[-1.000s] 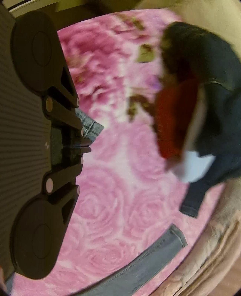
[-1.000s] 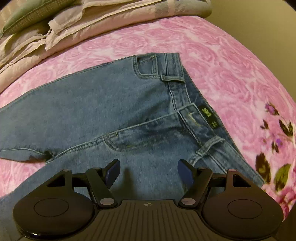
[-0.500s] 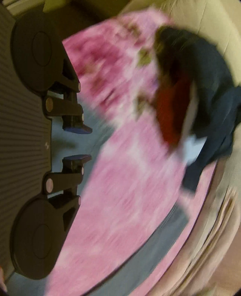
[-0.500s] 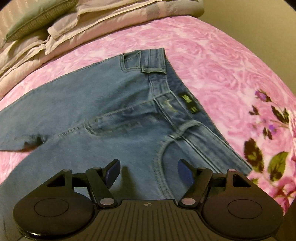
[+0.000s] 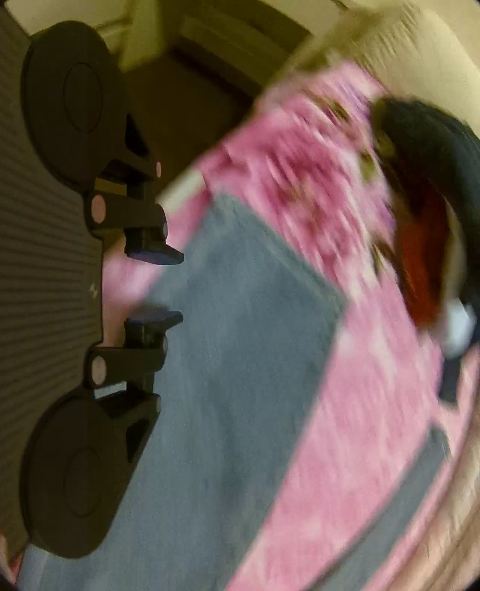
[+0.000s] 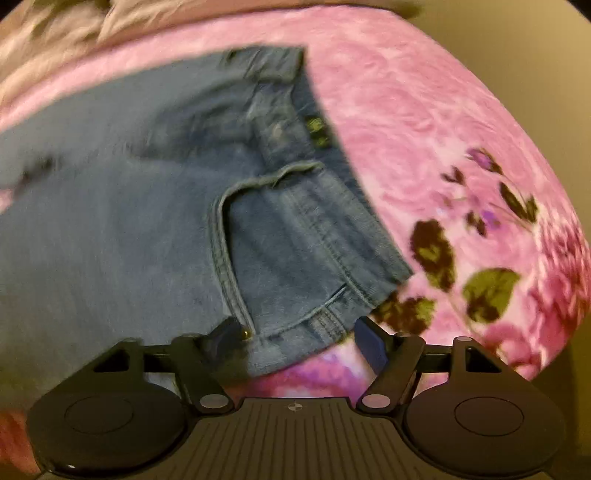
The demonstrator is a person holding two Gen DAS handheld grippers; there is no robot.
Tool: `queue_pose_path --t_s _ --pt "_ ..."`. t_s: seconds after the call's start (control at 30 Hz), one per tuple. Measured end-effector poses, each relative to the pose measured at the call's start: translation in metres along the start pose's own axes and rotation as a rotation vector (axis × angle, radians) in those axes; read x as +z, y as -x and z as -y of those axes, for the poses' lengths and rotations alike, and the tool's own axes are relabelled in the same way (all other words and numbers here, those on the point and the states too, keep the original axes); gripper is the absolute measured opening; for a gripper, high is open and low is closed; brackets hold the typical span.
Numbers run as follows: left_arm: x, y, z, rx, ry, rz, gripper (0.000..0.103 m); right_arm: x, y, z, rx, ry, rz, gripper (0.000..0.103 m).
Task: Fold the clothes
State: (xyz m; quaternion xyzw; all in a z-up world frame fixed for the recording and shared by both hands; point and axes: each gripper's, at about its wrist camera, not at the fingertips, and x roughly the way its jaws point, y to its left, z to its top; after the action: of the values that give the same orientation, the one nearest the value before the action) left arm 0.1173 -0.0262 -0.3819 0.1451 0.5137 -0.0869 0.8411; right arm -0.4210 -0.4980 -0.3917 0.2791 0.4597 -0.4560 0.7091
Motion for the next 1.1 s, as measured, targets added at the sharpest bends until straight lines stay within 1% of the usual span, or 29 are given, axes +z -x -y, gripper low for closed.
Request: queue_pose_path --t_s 0.03,0.07,0.1,0.13,0.17,0.2,0.23,0.27,0.33,0.4,0.47,0.53,0.63,0.73,0.8,0.87,0.9,0.93,1.1 --pt "-0.002 0.006 0.013 -0.036 -0.026 0.020 0.021 0.002 0.002 -0.002 0.011 0.011 0.022 0.072" --pt "-0.006 0.007 0.027 -0.080 -0.060 0.025 0.022 0.003 0.004 -0.005 0.023 0.022 0.045 0.072" --pt "-0.011 0.009 0.041 -0.121 -0.094 0.026 0.024 0.003 0.000 -0.007 0.027 0.040 0.038 0.072" --pt "-0.018 0.005 0.053 -0.143 -0.129 0.005 0.026 0.002 -0.006 -0.009 0.029 0.059 0.025 0.072" --pt "-0.027 0.002 0.059 -0.126 -0.158 -0.005 0.026 -0.004 -0.011 -0.007 0.014 0.070 0.006 0.072" --pt "-0.036 -0.001 0.065 -0.109 -0.187 -0.015 0.026 -0.011 -0.017 -0.004 -0.004 0.080 -0.013 0.075" --pt "-0.043 -0.004 0.071 -0.094 -0.211 -0.028 0.026 -0.016 -0.016 0.006 0.014 0.015 -0.025 0.076" --pt "-0.042 -0.001 0.071 -0.087 -0.199 -0.060 0.026 -0.021 -0.013 0.017 0.038 -0.064 -0.035 0.076" --pt "-0.038 0.003 0.072 -0.074 -0.177 -0.125 0.026 -0.026 -0.006 0.027 -0.020 -0.133 -0.111 0.076" --pt "-0.035 0.008 0.074 -0.061 -0.157 -0.188 0.025 -0.031 0.003 0.024 -0.083 -0.101 -0.166 0.076" --pt "-0.027 0.018 0.089 -0.082 -0.199 -0.214 0.026 -0.033 0.022 0.018 -0.064 -0.124 -0.160 0.076" --pt "-0.021 0.032 0.109 -0.118 -0.248 -0.211 0.027 -0.033 0.042 0.008 -0.036 -0.154 -0.144 0.076" --pt "-0.006 0.061 0.144 -0.210 -0.327 -0.183 0.028 -0.026 0.070 -0.016 0.006 -0.191 -0.108 0.076" --pt "0.007 0.094 0.171 -0.281 -0.406 -0.144 0.028 -0.014 0.096 -0.047 0.040 -0.170 -0.065 0.076" --pt "0.016 0.115 0.177 -0.309 -0.434 -0.115 0.029 -0.005 0.110 -0.066 0.070 -0.142 -0.051 0.077" --pt "0.024 0.136 0.174 -0.319 -0.446 -0.086 0.031 0.002 0.125 -0.083 0.093 -0.106 -0.039 0.083" --pt "0.028 0.146 0.170 -0.314 -0.444 -0.070 0.032 0.005 0.132 -0.090 0.106 -0.085 -0.030 0.092" --pt "0.032 0.157 0.164 -0.307 -0.436 -0.053 0.032 0.008 0.139 -0.097 0.119 -0.064 -0.021 0.094" --pt "0.040 0.200 0.137 -0.254 -0.372 0.019 0.036 0.023 0.172 -0.119 0.187 0.037 0.034 0.094"
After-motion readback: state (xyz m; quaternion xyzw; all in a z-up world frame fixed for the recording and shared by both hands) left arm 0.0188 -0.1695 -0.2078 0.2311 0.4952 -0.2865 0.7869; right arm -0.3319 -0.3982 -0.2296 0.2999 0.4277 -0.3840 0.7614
